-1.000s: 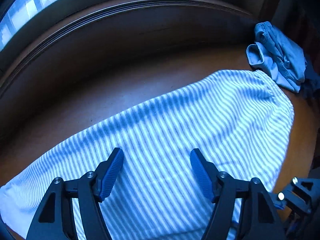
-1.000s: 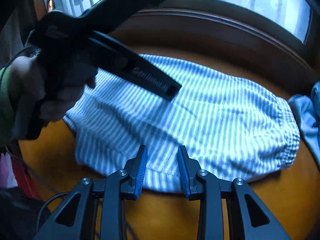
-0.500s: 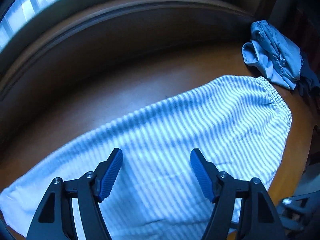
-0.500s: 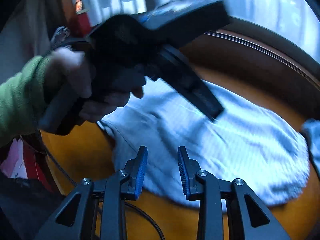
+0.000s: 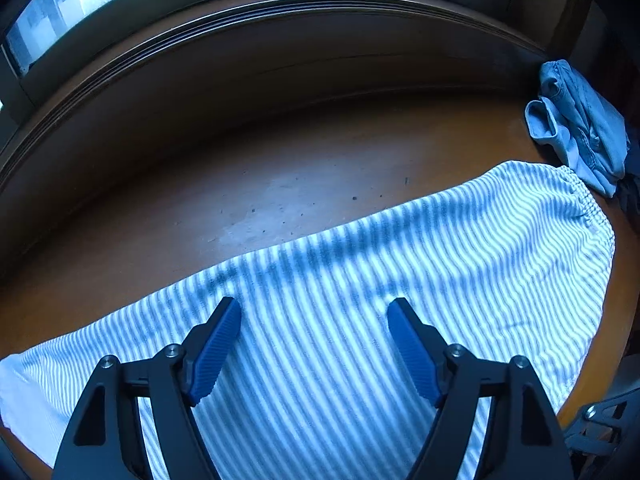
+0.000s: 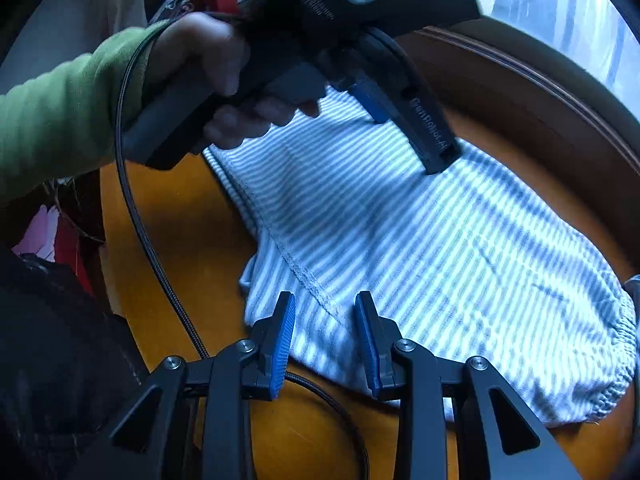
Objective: Fold clothes
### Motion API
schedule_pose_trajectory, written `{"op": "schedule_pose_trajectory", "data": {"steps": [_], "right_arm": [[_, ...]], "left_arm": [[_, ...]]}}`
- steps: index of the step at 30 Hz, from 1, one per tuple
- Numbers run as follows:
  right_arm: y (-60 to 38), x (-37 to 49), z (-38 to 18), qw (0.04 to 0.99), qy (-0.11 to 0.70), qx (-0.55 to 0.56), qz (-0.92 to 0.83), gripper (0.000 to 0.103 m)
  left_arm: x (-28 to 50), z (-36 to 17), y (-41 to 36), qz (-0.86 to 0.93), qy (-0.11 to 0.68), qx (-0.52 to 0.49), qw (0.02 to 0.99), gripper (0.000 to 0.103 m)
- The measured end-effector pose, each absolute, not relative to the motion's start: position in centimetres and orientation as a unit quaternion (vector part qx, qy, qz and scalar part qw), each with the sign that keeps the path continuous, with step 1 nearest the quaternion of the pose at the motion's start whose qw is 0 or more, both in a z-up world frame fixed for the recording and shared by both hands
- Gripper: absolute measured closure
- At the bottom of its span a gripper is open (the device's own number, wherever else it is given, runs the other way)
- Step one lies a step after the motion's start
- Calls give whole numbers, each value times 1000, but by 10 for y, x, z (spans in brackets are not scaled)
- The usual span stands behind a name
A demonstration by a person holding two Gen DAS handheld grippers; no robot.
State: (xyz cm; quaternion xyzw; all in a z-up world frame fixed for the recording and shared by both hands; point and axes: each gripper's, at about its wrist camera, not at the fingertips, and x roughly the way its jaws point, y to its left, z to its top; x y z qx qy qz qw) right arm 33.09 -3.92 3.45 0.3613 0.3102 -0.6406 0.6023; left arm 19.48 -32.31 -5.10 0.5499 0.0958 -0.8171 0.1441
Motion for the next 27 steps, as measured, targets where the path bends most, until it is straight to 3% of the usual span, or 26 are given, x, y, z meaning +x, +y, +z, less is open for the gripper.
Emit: {"op": "schedule_pose_trajectory", "data": {"steps": [2, 6, 10, 12, 14, 18, 19, 23, 27], "right_arm": [[-46, 332, 59, 591, 275, 361, -667, 72], [8, 269, 85, 502, 118, 412, -752, 71], [64, 205, 72, 381, -49, 502, -775, 71], [77, 189, 64, 368, -88, 507, -774, 71], [80, 175, 57, 363, -69, 482, -794, 71], [46, 143, 74, 358, 57, 417, -833, 71], [35, 157, 57, 356, 81, 414, -834, 72], [5, 199, -1, 340, 149, 404, -836, 91], [5, 193, -20, 329, 174, 412, -832, 92]], "left_arm": [[205, -43, -312, -824, 78, 541, 149, 31], [214, -28, -268, -848, 51, 518, 97, 31], [211, -35, -230, -852, 30, 520, 56, 31], [217, -41, -211, -851, 12, 523, 48, 31], [221, -46, -194, -851, -7, 523, 48, 31], [225, -39, -200, -855, -10, 515, 58, 29], [228, -37, -205, -855, 1, 516, 59, 28], [237, -35, -217, -853, 36, 517, 62, 27], [246, -33, -217, -857, 37, 510, 69, 27]]}}
